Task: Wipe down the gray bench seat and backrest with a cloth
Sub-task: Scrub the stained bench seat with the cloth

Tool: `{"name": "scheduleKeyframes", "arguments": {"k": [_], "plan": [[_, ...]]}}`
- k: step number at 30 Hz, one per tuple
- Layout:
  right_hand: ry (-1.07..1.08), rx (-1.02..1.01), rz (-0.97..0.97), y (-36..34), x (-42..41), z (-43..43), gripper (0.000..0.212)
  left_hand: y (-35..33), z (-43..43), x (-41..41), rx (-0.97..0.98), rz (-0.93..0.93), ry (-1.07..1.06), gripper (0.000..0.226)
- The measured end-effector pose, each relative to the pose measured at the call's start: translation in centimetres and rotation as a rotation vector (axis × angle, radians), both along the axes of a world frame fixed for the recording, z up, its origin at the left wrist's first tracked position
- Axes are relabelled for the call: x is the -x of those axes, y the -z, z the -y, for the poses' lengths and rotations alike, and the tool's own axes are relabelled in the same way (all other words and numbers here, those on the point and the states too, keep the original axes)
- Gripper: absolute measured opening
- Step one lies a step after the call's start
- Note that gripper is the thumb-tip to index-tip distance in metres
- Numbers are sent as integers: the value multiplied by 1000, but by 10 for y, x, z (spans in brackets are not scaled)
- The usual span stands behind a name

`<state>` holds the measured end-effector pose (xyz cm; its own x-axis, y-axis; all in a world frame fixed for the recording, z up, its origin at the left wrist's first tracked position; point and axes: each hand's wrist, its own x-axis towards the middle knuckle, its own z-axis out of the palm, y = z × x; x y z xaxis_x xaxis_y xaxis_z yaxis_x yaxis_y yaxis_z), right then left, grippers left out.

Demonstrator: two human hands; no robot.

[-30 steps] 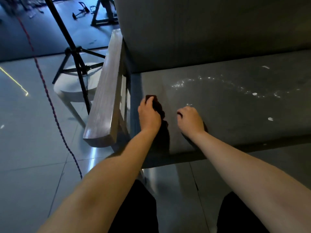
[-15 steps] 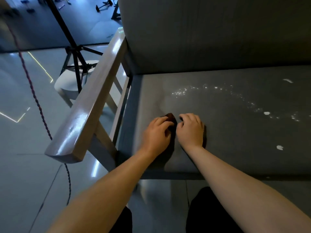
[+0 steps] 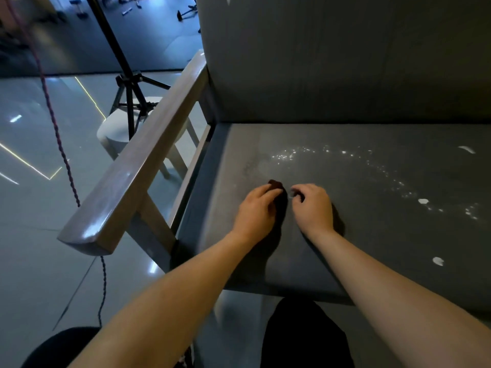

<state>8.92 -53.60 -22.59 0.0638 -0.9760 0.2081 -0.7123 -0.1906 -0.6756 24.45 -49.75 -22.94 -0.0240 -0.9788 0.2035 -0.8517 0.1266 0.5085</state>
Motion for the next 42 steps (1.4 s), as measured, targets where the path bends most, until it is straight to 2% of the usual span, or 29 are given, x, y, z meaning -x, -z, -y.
{"name": "scheduleKeyframes", "arguments": {"k": [4, 7, 9, 11, 15, 19, 22, 24, 28, 30, 35, 38, 40, 42], "plan": [[38, 15, -61, -10, 3, 24, 39, -2, 12, -14, 83, 122, 121, 44], [8, -75, -197, -11, -2, 33, 38, -19, 47, -35, 68, 39, -84, 48], [65, -89, -227, -11, -3, 34, 37, -32, 72, -46, -39, -72, -240, 56], [109, -81, -225, -12, -3, 36, 36, -33, 88, -45, -123, -89, -283, 60], [118, -72, -204, -10, 0, 40, 36, -21, 82, -25, -88, -81, -178, 56], [141, -57, -148, -8, 1, 51, 35, -8, 62, -4, 34, 61, 102, 45], [136, -40, -226, -9, -5, 57, 36, -5, 68, -5, 87, 134, 178, 44], [118, -9, -232, -5, -8, 58, 36, -7, 84, -21, 102, 145, 100, 46], [130, 61, -194, 9, -7, 57, 33, -22, 117, -65, -14, -35, -298, 57], [135, 90, -183, 11, -7, 58, 33, -24, 123, -67, -75, -70, -371, 59], [133, 87, -171, 9, -6, 59, 34, -19, 116, -10, -53, -59, -183, 53], [134, 68, -174, 6, -5, 57, 35, -13, 96, 22, 31, 85, -4, 46], [138, 52, -185, 4, -4, 54, 35, -6, 88, 24, 77, 178, 95, 43], [118, 28, -194, 4, -2, 54, 37, -4, 92, 1, 102, 173, 75, 46]]}}
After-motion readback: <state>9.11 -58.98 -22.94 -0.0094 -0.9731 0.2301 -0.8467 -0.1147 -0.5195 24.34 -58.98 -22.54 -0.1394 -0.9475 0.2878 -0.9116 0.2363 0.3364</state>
